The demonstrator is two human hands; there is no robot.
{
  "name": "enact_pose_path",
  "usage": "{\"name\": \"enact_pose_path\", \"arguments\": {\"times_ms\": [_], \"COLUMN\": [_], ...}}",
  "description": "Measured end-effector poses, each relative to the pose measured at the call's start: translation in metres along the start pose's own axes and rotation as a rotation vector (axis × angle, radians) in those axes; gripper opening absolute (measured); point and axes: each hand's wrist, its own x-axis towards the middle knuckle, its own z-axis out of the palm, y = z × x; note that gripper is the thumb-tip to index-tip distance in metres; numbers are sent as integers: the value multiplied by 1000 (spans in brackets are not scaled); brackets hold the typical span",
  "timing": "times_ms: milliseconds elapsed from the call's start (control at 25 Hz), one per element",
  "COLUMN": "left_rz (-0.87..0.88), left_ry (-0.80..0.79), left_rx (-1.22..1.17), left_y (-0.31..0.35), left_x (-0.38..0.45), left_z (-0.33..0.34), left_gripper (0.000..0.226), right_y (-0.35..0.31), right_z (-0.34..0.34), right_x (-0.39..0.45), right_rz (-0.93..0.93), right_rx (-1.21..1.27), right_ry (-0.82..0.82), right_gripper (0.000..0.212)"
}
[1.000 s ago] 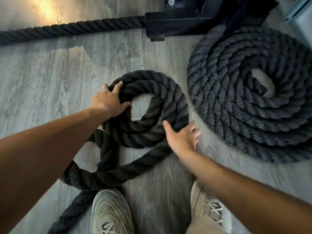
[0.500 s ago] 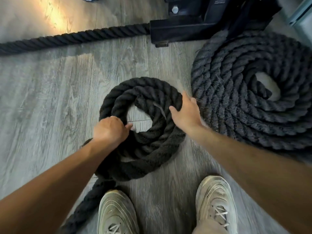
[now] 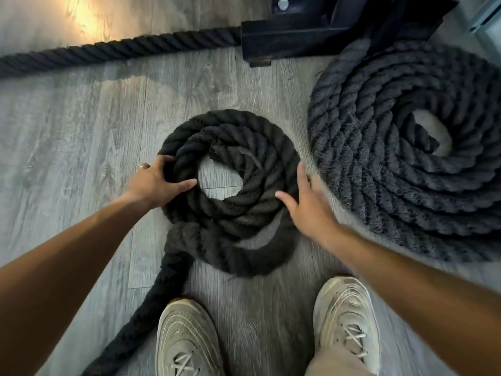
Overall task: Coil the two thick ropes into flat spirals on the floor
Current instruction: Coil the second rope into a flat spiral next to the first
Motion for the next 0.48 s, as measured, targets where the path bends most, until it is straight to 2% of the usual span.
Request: {"name": "enact_pose_path", "arguments": {"times_ms": [80, 160, 200, 280, 320, 400, 440, 480], "left_rz": [-101, -179, -202, -237, -248, -235, -217, -197], "left_ry": [42, 49, 41, 18, 6, 29, 41, 37], "left_rx": [-165, -255, -261, -220, -146, 34, 69, 65], "left_y": [-6, -10, -10, -7, -5, -2, -1, 1], "left_x": [-9, -15, -17, -17, -14, -4, 2, 4], "left_z": [12, 22, 25, 23, 19, 10, 5, 0], "left_gripper": [105, 114, 113, 109, 106, 104, 103, 101], "right_y": [-14, -35, -42, -52, -51, -43, -36, -30], "right_z": [-21, -25, -19, -1, 5, 14, 17, 17], "right_x": [39, 56, 52, 28, 12, -17, -26, -30], "right_rz": [-21, 83, 166, 392, 497, 612, 572, 495], "right_rx": [-8, 55, 80, 101, 223, 569, 598, 474], "right_ry": [6, 44, 29, -120, -209, -257, -226, -171], "right_gripper": [82, 85, 94, 118, 123, 118, 111, 103]}}
